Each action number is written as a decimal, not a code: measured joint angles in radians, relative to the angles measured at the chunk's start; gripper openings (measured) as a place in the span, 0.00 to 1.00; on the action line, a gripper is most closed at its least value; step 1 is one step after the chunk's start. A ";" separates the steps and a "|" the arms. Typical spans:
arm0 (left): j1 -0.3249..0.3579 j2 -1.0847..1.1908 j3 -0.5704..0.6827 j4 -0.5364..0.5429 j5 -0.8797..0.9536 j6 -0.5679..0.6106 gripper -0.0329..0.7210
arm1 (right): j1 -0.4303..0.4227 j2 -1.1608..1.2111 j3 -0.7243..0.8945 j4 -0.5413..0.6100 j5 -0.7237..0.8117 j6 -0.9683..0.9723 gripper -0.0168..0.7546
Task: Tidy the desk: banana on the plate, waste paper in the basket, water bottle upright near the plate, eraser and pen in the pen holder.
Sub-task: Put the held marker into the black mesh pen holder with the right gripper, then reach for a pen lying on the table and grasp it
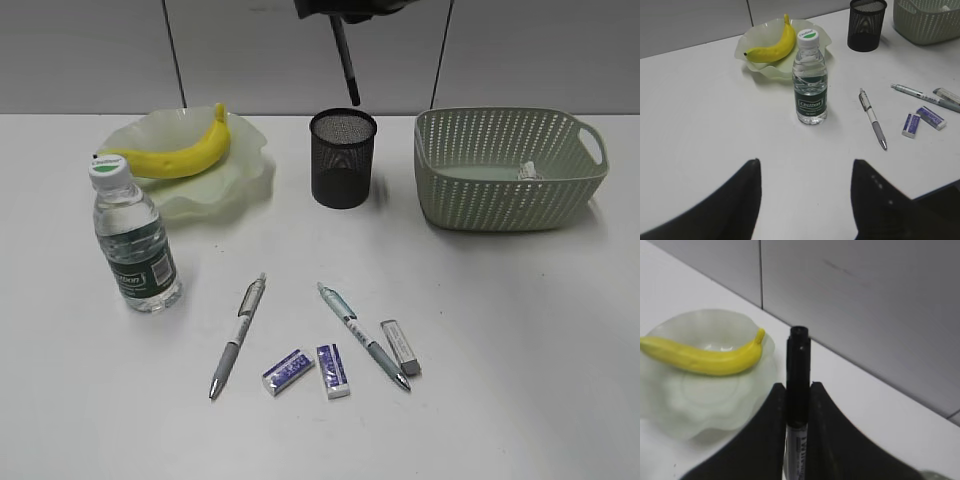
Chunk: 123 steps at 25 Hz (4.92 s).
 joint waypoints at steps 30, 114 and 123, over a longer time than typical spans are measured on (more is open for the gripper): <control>0.000 0.000 0.000 0.001 0.000 0.000 0.61 | -0.077 0.268 0.034 0.118 -0.364 0.021 0.52; -0.376 1.837 -0.535 -0.108 -0.506 -0.201 0.55 | -0.077 -1.850 1.077 -0.093 0.767 0.104 0.58; -0.377 2.033 -0.727 0.071 -0.402 -0.297 0.55 | -0.077 -1.850 1.077 -0.093 0.767 0.105 0.58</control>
